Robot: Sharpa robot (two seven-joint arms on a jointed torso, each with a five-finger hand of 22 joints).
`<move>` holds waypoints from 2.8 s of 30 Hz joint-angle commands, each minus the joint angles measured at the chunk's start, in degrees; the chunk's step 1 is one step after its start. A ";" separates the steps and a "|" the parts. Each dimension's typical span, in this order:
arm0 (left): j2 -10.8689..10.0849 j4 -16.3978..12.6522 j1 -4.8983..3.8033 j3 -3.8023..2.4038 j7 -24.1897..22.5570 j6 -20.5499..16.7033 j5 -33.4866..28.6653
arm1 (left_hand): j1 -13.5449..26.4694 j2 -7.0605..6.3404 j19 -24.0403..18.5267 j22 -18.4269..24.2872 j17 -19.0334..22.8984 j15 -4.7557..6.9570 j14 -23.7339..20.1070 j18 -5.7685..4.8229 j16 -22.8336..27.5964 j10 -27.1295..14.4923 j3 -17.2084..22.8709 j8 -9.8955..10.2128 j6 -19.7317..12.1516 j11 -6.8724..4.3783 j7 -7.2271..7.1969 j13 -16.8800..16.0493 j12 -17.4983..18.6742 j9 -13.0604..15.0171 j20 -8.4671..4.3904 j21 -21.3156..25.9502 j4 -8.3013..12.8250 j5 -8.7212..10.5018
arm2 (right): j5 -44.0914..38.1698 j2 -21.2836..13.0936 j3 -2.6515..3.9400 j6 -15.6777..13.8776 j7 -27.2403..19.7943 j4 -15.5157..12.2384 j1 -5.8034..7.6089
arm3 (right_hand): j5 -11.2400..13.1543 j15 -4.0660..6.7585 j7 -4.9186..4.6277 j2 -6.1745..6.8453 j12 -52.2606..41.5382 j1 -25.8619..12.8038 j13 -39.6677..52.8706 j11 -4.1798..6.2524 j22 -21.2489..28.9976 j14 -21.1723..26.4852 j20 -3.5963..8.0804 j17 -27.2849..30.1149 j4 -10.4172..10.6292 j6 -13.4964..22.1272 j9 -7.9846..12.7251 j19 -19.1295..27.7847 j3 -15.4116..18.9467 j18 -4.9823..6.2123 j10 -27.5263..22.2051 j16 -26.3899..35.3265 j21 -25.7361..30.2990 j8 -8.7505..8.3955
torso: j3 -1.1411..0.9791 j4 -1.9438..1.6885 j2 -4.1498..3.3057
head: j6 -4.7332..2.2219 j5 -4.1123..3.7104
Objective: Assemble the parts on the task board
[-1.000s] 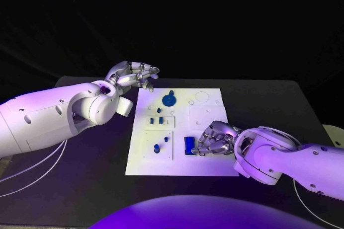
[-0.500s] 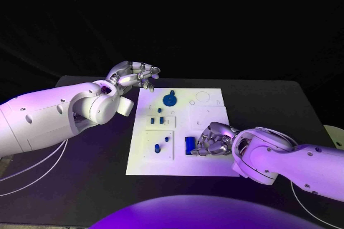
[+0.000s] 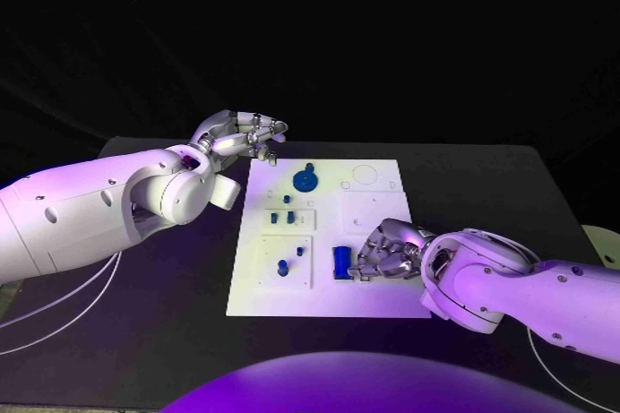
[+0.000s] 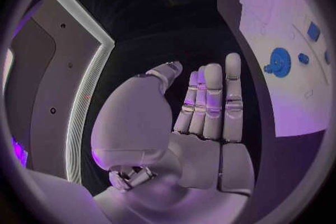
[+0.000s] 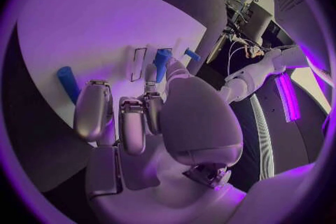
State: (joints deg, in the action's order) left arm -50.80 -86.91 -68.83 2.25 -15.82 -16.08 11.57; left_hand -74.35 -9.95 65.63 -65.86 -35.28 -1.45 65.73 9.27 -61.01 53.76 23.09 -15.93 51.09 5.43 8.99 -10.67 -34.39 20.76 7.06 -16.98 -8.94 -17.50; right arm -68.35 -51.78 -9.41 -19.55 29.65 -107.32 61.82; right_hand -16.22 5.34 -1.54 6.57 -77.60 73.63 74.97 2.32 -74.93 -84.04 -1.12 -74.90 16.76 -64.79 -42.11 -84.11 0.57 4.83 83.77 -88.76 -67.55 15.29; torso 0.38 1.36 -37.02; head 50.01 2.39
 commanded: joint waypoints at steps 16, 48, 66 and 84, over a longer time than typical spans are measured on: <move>-0.14 -0.21 -0.01 -0.03 -0.38 0.51 -0.05 | 0.12 0.32 0.29 0.08 0.06 0.02 -0.45 0.94 0.21 -0.43 -0.09 -0.24 -0.42 -0.01 0.05 0.08 0.13 -0.05 0.29 0.36 -0.15 0.06 | -4.37 -10.11 -0.02 -3.85 -2.18 -1.90 1.00 | 0.24 -0.28 -1.09 1.31 1.80 0.74 2.71 -0.75 -8.23 -5.05 0.00 -10.65 -0.10 2.60 -0.63 0.22 1.15 -0.34 -0.64 0.09 2.18 -1.17 | 0.10 0.27 0.19 | -0.01 -0.47; -0.19 -0.22 0.11 -0.01 -0.31 0.86 -0.08 | -0.02 0.38 0.33 0.09 0.04 -0.02 -0.55 0.95 0.15 -0.59 -0.28 -0.29 -0.46 0.02 0.06 0.09 -0.01 -0.06 0.33 0.52 -0.32 0.06 | -12.54 -9.94 -0.06 -3.47 1.06 0.13 -3.88 | 1.10 -1.15 -2.21 0.60 2.46 -1.08 2.22 -1.74 -8.45 -5.15 -0.81 -11.15 0.03 4.41 2.14 0.03 2.34 -0.43 -0.89 -0.03 1.93 -4.20 | 0.08 0.13 0.05 | -0.01 -0.88; -0.29 -0.24 0.14 -0.01 -0.27 0.87 -0.08 | -0.02 0.38 0.33 0.09 0.04 -0.02 -0.55 0.95 0.15 -0.59 -0.28 -0.29 -0.46 0.02 0.06 0.09 -0.01 -0.06 0.33 0.52 -0.32 0.06 | -16.25 -7.55 -0.06 -0.86 1.84 2.65 -5.09 | 7.17 -0.26 -1.10 -0.52 2.23 12.78 2.63 -0.71 -8.92 -5.21 -0.07 -11.41 -0.65 0.57 5.02 -0.30 -6.96 -0.50 -0.72 -0.08 1.52 -5.09 | 0.12 0.06 0.07 | -0.01 -0.69; -0.31 -0.29 0.16 0.00 -0.14 0.88 -0.08 | -0.05 0.43 0.35 0.09 0.04 -0.02 -0.56 0.95 0.12 -0.63 -0.33 -0.32 -0.45 0.02 0.06 0.09 -0.05 -0.07 0.34 0.57 -0.39 0.06 | -8.80 -8.60 -0.02 -5.99 2.21 -0.95 -4.19 | 3.56 -0.09 -0.84 6.75 1.81 4.89 3.22 -0.47 -9.41 -5.36 0.09 -12.13 -3.61 0.18 3.79 -0.71 -31.41 -0.63 -0.11 -0.29 1.22 -3.99 | 0.18 0.11 0.09 | -0.01 -0.83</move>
State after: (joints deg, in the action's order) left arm -51.19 -87.03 -68.65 2.29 -15.75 -15.99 11.56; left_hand -74.35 -9.95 65.84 -65.86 -35.28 -1.45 65.73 9.27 -61.01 53.34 22.93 -15.93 51.09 5.43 8.99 -10.67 -34.39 20.76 7.27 -16.58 -9.10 -17.50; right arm -80.97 -60.35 -9.35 -25.24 30.64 -107.74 57.54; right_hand -12.45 4.84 -2.45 13.66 -75.61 79.21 74.94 1.64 -74.94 -84.13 -1.44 -74.91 13.26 -64.88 -37.48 -83.99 -30.49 4.83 83.44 -88.76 -66.13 10.45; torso 0.54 1.46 -36.94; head 50.01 1.55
